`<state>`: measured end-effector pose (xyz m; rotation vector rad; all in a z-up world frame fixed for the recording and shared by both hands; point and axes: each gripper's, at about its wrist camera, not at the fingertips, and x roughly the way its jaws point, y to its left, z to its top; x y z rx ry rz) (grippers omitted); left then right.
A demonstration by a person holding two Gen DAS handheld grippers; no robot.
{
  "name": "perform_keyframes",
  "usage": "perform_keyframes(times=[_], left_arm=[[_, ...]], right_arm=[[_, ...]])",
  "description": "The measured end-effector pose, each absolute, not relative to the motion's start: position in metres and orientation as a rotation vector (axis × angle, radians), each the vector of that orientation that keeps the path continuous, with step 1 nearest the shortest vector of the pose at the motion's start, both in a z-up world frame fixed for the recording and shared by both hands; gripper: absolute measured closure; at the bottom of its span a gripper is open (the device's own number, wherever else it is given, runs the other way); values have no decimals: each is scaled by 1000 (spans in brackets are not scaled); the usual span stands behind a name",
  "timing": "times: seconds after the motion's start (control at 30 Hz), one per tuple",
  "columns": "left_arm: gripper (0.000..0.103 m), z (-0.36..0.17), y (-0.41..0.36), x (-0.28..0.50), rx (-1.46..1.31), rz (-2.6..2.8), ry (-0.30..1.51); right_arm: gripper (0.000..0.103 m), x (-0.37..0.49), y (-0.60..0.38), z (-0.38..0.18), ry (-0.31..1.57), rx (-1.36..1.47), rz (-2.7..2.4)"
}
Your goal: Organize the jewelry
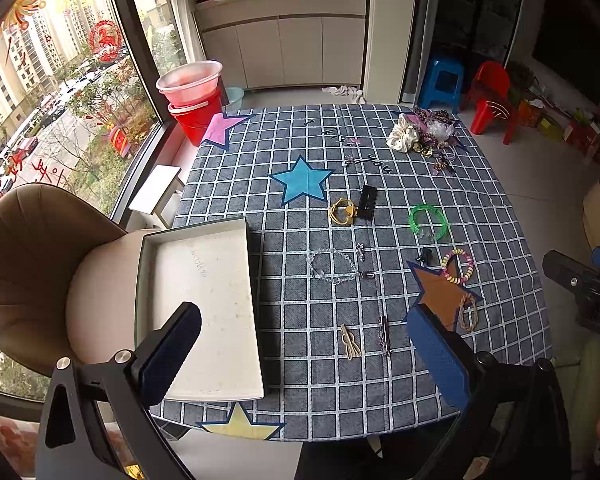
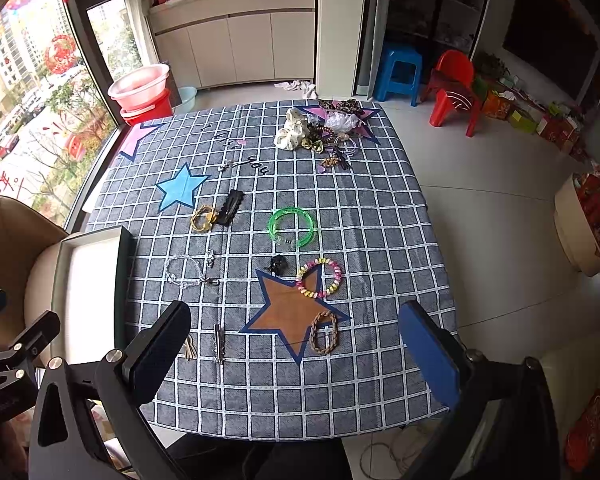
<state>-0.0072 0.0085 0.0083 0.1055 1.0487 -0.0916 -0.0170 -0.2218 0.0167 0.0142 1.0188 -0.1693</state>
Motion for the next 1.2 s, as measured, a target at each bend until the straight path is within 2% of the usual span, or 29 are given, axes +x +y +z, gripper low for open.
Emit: perform_keyframes(times=[1.2], left_arm=[[0, 3, 21, -5, 91, -74, 1063]], right_arm=[[0, -16, -220, 13, 1023, 20, -171]])
